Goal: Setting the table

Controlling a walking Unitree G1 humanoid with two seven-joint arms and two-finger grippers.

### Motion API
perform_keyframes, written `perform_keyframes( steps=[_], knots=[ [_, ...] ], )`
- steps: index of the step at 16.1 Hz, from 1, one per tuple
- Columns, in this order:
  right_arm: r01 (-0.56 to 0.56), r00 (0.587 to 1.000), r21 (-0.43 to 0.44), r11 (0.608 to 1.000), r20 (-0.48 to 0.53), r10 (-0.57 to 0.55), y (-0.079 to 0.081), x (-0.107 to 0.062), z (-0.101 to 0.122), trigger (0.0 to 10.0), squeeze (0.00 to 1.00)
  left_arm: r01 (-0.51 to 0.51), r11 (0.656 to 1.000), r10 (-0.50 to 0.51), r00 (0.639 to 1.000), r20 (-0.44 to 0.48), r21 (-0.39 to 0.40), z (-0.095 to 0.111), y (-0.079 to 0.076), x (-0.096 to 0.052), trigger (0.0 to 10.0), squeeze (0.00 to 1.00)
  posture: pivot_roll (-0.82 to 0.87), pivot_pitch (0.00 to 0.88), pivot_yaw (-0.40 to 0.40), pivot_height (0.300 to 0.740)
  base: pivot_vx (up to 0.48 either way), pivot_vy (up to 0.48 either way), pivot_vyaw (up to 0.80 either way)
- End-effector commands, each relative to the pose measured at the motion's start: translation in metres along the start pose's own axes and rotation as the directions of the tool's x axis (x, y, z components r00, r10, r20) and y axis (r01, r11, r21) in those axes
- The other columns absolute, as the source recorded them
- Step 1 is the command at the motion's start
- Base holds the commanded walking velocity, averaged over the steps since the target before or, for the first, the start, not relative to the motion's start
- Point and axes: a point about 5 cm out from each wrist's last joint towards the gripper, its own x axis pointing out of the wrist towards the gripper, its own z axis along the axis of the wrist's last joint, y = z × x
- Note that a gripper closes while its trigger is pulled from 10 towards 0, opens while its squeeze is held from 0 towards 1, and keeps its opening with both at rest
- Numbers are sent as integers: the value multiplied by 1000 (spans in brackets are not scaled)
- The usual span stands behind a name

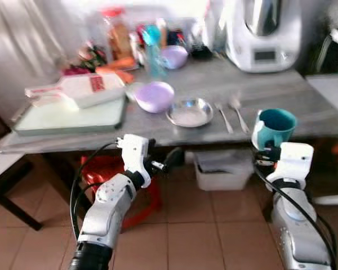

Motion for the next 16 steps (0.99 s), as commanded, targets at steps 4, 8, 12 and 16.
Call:
perform_keyframes(
  steps=[4,8,12,16],
  knots=[
    [-40,997,16,999,67,39,14,3,16,10000,0,-12,1000,11,999,37,18,17,3,0,10000,0,-42,0,47,740,287,0,213],
    [-26,995,17,1000,93,24,13,4,23,10000,0,13,1000,-14,999,46,23,22,-1,0,10000,0,-41,0,47,740,273,0,0],
    [-22,995,17,1000,95,21,13,4,23,10000,0,13,1000,-14,1000,19,19,16,-2,-6,10000,0,-39,0,44,740,245,0,-400],
    [-28,995,18,999,94,26,14,5,24,10000,0,17,1000,-18,1000,15,16,15,-4,-5,10000,0,-39,0,42,740,248,0,-166]
  ],
)
